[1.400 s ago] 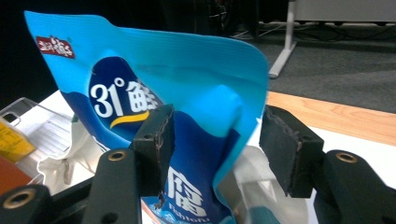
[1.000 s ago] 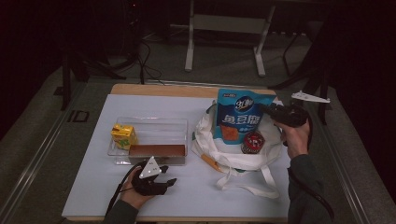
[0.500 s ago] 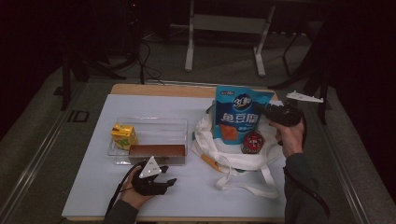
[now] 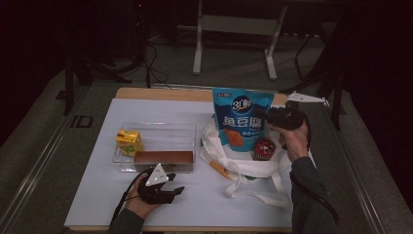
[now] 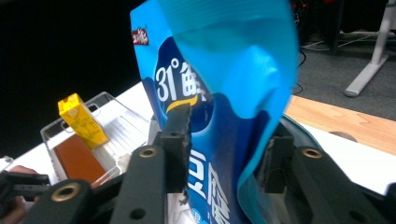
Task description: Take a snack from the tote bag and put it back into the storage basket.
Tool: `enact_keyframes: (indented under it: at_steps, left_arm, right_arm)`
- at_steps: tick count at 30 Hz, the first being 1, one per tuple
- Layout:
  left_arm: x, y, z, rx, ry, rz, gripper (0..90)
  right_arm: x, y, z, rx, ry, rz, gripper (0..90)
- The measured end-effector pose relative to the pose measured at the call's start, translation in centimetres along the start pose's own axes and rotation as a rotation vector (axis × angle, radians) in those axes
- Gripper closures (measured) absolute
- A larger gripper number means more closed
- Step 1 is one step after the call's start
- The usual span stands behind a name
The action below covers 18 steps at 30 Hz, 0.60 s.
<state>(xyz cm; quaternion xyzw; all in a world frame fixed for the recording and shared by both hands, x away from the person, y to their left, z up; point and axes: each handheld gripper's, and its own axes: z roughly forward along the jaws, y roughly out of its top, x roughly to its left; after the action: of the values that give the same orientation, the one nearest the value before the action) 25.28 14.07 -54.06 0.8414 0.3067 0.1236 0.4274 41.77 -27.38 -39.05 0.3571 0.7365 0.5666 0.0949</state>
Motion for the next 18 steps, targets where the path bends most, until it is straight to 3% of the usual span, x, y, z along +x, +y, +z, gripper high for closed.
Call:
enact_keyframes:
  at_steps: [11,14,18]
  left_arm:
    - [-0.01,0.01,0.03,0.002,-0.001,0.001,41.4]
    - [-0.02,0.01,0.03,0.003,-0.001,0.001,41.3]
    - [-0.02,0.01,0.03,0.003,-0.002,0.002,41.3]
  right_arm:
    - [0.48,0.47,0.59,-0.011,-0.016,-0.021,59.6]
    - [0.61,0.58,0.71,-0.018,0.006,-0.015,71.9]
    - [0.79,0.66,0.8,-0.019,0.036,-0.014,81.0]
